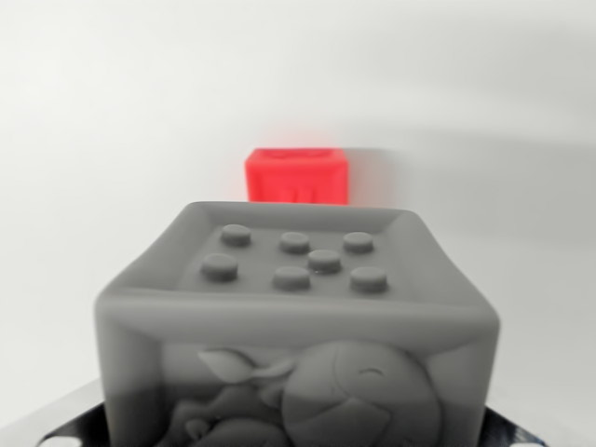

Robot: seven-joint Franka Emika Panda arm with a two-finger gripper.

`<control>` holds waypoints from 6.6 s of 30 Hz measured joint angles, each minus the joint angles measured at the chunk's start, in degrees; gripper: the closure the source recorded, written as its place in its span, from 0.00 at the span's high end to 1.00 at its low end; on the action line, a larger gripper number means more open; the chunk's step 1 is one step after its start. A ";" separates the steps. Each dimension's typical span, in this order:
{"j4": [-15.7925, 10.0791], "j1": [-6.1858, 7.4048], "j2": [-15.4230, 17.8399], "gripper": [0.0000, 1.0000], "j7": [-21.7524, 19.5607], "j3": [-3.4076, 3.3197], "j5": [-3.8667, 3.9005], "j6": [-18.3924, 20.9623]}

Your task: Destack cube

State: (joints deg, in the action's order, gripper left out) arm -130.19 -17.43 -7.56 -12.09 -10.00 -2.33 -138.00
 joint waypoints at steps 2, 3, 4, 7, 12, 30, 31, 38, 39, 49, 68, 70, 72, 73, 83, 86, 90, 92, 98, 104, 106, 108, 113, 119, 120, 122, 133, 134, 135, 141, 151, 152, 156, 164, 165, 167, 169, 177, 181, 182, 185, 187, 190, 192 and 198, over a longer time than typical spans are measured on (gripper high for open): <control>0.09 0.17 -0.22 0.00 -0.42 0.05 0.00 0.00; 0.12 0.29 -0.43 0.00 -0.69 0.11 0.00 -0.02; 0.14 0.36 -0.55 0.00 -0.84 0.15 0.00 -0.04; 0.33 0.86 -1.23 0.00 -1.65 0.35 0.00 -0.21; 0.61 1.56 -1.82 0.00 -2.94 0.58 0.00 -0.52; 1.90 3.75 -4.59 0.00 -7.38 1.47 -0.30 -2.00; 1.98 3.89 -4.75 0.00 -7.67 1.52 -0.32 -2.08; 2.70 4.73 -5.95 0.00 -9.47 1.93 -0.42 -2.56; 2.79 4.84 -6.13 0.00 -9.77 2.01 -0.43 -2.63; 3.92 5.99 -7.91 0.00 -12.37 2.59 -0.55 -3.30; 6.45 8.16 -11.47 0.00 -17.35 3.68 -0.73 -4.39; 6.71 8.35 -11.79 0.00 -17.79 3.76 -0.74 -4.46; 7.07 8.59 -12.24 0.00 -18.32 3.89 -0.74 -4.54; 7.23 8.71 -12.46 0.00 -18.62 3.95 -0.75 -4.58; 8.90 9.82 -14.48 0.00 -21.30 4.49 -0.76 -4.92; 9.43 10.17 -15.13 0.00 -22.10 4.65 -0.76 -5.02; 10.12 10.56 -15.87 0.00 -23.03 4.84 -0.77 -5.11; 10.52 10.77 -16.33 0.00 -23.61 4.97 -0.77 -5.16; 11.55 11.34 -17.46 0.00 -24.96 5.23 -0.77 -5.29; 12.67 11.95 -18.65 0.00 -26.43 5.47 -0.77 -5.38; 13.20 12.21 -19.17 0.00 -27.01 5.56 -0.77 -5.39; 13.61 12.45 -19.68 0.00 -27.53 5.65 -0.77 -5.43; 14.76 13.08 -20.80 0.00 -28.86 5.80 -0.77 -5.46; 16.05 13.72 -22.04 0.00 -30.27 5.96 -0.77 -5.46; 16.30 13.83 -22.29 0.00 -30.51 6.00 -0.77 -5.46; 16.72 14.06 -22.77 0.00 -30.99 6.05 -0.77 -5.46; 19.22 15.22 -25.07 0.00 -33.47 6.32 -0.77 -5.46; 19.47 15.33 -25.32 0.00 -33.71 6.36 -0.77 -5.46; 19.69 15.42 -25.56 0.00 -33.92 6.38 -0.77 -5.46; 20.68 15.86 -26.75 0.00 -34.70 6.49 -0.77 -5.63; 21.46 15.77 -30.59 0.00 -34.71 6.60 -0.94 -8.41; 21.55 15.76 -30.87 0.00 -34.71 6.63 -0.97 -8.64; 22.00 15.72 -32.11 0.00 -34.71 6.71 -1.06 -9.43; 22.49 15.66 -33.78 0.00 -34.71 6.81 -1.12 -10.60; 22.58 15.65 -33.95 0.00 -34.71 6.83 -1.12 -10.70; 22.72 15.62 -34.26 0.00 -34.71 6.86 -1.13 -10.88; 22.78 15.59 -34.48 0.00 -34.71 6.88 -1.13 -11.04; 22.84 15.51 -34.58 1.00 -34.70 6.95 -1.13 -11.18; 22.84 15.50 -34.58 1.00 -34.70 6.95 -1.13 -11.18; 22.84 15.50 -34.58 1.00 -34.70 6.95 -1.13 -11.18; 22.85 15.50 -34.60 1.00 -34.70 6.96 -1.13 -11.18; 22.85 15.50 -34.62 1.00 -34.70 6.96 -1.13 -11.20; 22.85 15.50 -34.63 1.00 -34.70 6.96 -1.13 -11.20; 22.85 15.50 -34.63 1.00 -34.70 6.96 -1.13 -11.21; 22.86 15.50 -34.63 1.00 -34.70 6.96 -1.13 -11.21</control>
State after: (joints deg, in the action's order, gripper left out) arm -107.34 -1.93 -42.19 -46.79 -3.04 -3.46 -149.21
